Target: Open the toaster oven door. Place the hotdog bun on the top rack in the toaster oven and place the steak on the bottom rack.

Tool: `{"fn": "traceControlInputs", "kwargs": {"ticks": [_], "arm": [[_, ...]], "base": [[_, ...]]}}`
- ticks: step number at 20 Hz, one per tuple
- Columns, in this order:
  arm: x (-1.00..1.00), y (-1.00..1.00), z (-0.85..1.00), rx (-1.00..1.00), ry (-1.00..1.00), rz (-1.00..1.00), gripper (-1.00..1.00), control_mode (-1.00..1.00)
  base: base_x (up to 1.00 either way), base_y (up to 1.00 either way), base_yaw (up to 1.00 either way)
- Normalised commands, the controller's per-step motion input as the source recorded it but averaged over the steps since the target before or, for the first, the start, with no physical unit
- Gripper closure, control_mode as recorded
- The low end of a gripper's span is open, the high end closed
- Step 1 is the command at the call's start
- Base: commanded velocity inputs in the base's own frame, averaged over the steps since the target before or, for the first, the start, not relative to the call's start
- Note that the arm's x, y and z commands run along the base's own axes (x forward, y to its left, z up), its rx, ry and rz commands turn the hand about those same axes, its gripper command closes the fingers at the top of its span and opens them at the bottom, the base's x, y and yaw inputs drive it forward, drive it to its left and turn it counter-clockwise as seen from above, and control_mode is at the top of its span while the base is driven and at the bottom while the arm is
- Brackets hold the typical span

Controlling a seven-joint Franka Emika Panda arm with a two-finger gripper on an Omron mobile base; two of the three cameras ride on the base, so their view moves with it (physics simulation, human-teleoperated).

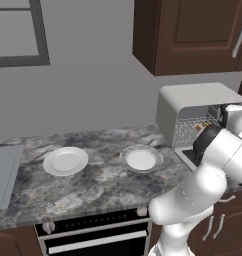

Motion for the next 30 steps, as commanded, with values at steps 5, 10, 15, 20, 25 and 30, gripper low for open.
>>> {"fn": "traceControlInputs", "kwargs": {"ticks": [5,10,15,20,25,30], "arm": [[0.00,0.03,-0.32,0.03,-0.01,-0.17,-1.00,-1.00],[0.14,0.06,-0.26,0.00,-0.05,-0.10,-1.00,-1.00],[0.12,0.08,-0.25,0.00,-0.05,-0.01,-1.00,-1.00],[0.03,0.05,-0.24,0.00,-0.04,0.00,-1.00,-1.00],[0.17,0.05,-0.12,0.00,-0.02,0.00,-1.00,-1.00],[0.32,0.00,-0.01,0.00,0.00,0.00,-1.00,-1.00]], "base": [[0.00,0.00,0.00],[0.00,0.00,0.00],[0.00,0.00,0.00],[0.00,0.00,0.00],[0.00,0.00,0.00],[0.00,0.00,0.00]]}}
